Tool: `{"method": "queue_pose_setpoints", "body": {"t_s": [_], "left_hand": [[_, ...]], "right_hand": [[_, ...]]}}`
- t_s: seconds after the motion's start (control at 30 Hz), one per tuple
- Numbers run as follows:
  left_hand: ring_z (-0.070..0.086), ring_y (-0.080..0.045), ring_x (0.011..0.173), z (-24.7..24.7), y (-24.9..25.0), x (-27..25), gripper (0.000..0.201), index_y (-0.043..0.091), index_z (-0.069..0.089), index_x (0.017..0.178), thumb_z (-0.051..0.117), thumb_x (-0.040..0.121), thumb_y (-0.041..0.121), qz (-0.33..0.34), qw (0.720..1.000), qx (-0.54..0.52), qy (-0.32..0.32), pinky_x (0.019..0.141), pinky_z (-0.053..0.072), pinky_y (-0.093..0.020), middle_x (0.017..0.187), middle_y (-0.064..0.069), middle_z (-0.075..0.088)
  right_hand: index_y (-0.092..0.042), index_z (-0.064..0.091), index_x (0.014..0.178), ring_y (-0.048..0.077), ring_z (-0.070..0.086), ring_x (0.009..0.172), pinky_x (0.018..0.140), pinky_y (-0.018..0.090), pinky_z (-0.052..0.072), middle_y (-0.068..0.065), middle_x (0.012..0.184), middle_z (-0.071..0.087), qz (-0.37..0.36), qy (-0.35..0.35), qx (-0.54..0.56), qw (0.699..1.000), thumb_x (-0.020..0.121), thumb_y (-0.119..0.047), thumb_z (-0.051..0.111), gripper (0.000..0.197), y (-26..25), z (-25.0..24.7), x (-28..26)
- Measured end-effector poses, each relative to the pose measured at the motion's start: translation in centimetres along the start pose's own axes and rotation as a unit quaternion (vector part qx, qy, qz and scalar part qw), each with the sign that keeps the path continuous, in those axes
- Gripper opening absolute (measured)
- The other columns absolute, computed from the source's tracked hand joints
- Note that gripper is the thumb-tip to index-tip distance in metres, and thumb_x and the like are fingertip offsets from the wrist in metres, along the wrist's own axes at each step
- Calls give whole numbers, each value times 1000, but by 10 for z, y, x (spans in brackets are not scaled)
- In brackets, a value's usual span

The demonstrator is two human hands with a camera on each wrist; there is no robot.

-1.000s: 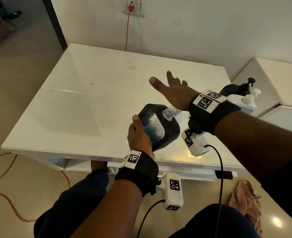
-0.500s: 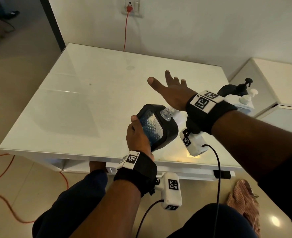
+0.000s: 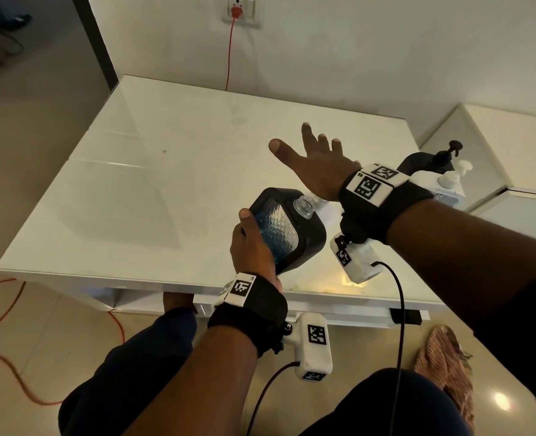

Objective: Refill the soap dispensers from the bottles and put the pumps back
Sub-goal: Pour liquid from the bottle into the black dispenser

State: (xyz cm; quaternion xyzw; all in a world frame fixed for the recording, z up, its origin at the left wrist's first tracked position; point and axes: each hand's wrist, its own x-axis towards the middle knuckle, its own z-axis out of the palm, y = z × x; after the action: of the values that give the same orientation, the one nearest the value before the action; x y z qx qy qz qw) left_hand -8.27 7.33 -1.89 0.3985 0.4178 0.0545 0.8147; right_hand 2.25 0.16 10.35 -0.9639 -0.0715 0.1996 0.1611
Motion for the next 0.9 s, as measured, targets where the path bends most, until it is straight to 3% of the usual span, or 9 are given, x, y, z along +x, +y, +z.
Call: {"method": "queue_pose_setpoints", "body": {"t_s": [0.2, 0.4, 0.57, 0.67, 0.77, 0.9], "left_hand": [[63, -34, 115, 0, 2, 0, 36, 40, 60, 91, 42, 101, 70, 3, 1000, 4, 2, 106, 53, -58, 105, 9, 64], [60, -31, 113, -1, -1, 3, 38, 39, 57, 90, 39, 102, 71, 16, 1000, 26, 7, 107, 51, -57, 102, 12, 60], [62, -33, 118, -1, -1, 1, 47, 45, 60, 91, 41, 83, 87, 17, 999, 39, -1, 108, 51, -58, 112, 5, 64], [60, -33, 116, -1, -1, 2, 38, 43, 57, 91, 39, 99, 76, 23, 999, 36, 1, 109, 50, -58, 109, 6, 61], [62, -33, 115, -1, -2, 2, 38, 43, 59, 92, 39, 100, 75, 16, 999, 38, -3, 107, 52, -57, 106, 10, 63], [64, -34, 116, 0, -1, 0, 39, 43, 60, 93, 40, 98, 76, 13, 999, 31, -4, 105, 54, -58, 118, 1, 67]], "right_hand": [[-34, -13, 159, 30, -17, 154, 121, 55, -8, 8, 169, -11, -13, -14, 30, 999, 81, -92, 15, 101, -2, -6, 1], [-33, -12, 160, 30, -15, 155, 121, 57, -5, 8, 169, -8, -3, -4, 24, 1000, 80, -93, 16, 103, 2, 0, 0], [-34, -14, 159, 30, -17, 154, 121, 56, -6, 8, 169, -11, -8, -19, 23, 1000, 82, -91, 16, 101, 0, -3, -1], [-34, -13, 159, 30, -18, 154, 121, 54, -7, 8, 169, -12, -9, -17, 29, 999, 81, -92, 15, 102, 0, -7, -1], [-34, -13, 159, 29, -17, 154, 120, 57, -6, 6, 169, -12, -3, -7, 13, 1000, 81, -93, 16, 102, 0, -5, -1], [-35, -13, 159, 29, -16, 155, 120, 59, -5, 6, 169, -11, 0, -4, 13, 1000, 80, -93, 16, 103, -1, -1, -2]]}}
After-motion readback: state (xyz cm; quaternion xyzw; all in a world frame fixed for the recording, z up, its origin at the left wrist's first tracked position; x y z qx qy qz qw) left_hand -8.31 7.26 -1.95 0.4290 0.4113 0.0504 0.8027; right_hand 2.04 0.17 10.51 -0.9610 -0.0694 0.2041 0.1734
